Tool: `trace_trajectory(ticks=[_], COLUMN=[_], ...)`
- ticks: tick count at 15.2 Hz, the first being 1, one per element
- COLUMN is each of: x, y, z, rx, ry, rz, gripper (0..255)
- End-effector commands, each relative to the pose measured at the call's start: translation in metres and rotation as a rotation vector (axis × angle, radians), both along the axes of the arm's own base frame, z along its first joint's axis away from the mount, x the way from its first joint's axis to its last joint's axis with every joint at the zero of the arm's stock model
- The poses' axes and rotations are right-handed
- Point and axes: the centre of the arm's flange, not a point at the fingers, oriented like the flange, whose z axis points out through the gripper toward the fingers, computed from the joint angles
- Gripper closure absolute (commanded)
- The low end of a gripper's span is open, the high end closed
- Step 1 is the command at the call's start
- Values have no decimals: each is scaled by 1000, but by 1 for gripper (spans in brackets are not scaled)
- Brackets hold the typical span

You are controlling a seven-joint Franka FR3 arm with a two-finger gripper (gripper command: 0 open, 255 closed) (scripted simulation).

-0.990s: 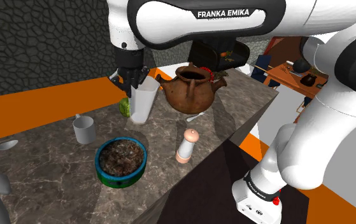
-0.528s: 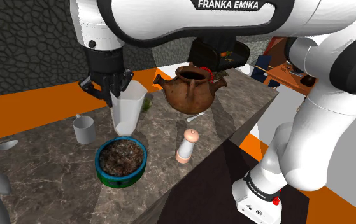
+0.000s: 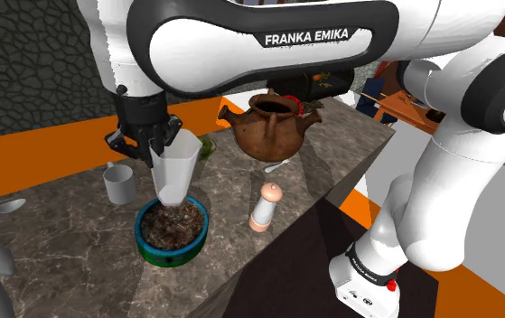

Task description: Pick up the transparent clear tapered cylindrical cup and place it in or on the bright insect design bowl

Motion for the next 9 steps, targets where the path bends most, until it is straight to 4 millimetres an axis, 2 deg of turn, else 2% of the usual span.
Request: trace_trajectory(ticks=[1, 9], x=[0, 0], y=[0, 0], z=[-11, -53], rx=[0, 0], ry=[-1, -1], rz=[0, 0], gripper=[255, 255])
